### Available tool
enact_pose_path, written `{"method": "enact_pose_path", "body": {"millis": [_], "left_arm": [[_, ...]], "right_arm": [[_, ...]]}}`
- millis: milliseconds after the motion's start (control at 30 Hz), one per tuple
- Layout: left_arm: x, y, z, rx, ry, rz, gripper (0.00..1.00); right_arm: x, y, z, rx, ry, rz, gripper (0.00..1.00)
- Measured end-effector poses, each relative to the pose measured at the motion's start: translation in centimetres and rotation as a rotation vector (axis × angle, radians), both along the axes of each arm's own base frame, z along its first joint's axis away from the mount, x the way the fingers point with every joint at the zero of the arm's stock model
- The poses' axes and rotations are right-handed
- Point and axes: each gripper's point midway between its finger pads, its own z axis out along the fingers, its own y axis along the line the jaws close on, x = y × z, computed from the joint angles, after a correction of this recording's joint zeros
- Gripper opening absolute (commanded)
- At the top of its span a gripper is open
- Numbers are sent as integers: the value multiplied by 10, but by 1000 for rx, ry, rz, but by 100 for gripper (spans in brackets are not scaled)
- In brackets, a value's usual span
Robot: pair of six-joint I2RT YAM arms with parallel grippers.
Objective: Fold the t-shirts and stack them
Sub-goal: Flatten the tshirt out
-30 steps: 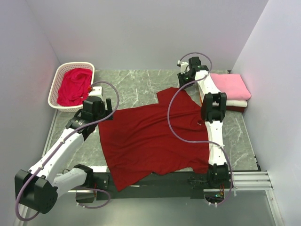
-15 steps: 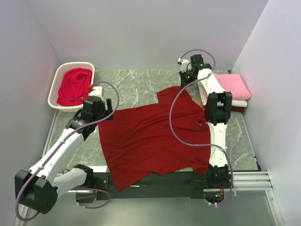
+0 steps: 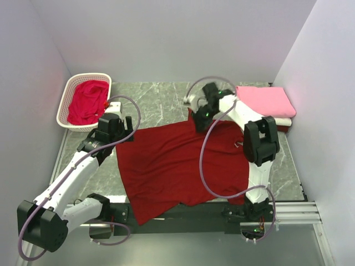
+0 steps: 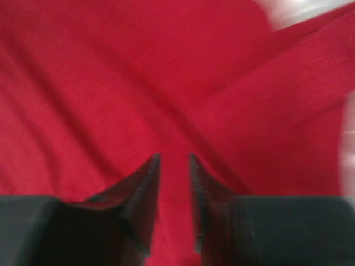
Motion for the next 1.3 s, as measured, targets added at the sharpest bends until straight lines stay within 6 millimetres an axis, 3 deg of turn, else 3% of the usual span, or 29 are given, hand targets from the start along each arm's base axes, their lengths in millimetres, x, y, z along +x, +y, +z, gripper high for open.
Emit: {"method": "enact_pose_path", "body": {"millis": [67,133,200,333,467,700,967,1300], "left_arm": [[0,-1,1,-3,-1,-3,81],[0,-1,1,-4,-2,-4,81],[0,-1,1,-4,-2,-4,81],[0,-1,1,-4,-2,-4,81],[0,-1,1,-4,-3,-4,81],[0,-2,1,-7,-1,-9,81],[-1,-3,1,-9,0,-12,81],[-1,-4,0,-13,2,-19,81]], "right_arm": [[-33,3,-23,-33,86,66,41],[-46,-3,-33,-53,135,74,42],[-40,-11,-30,-49,133,44,42],[-5,-25,-3,-10,58,-33,43],[10,-18,9,11,-1,-42,43],[-7,20,-23,-51,37,16,42],[-8,9,-68,-162,102,-7,42],[-7,7,-72,-201,88,-13,41]]}}
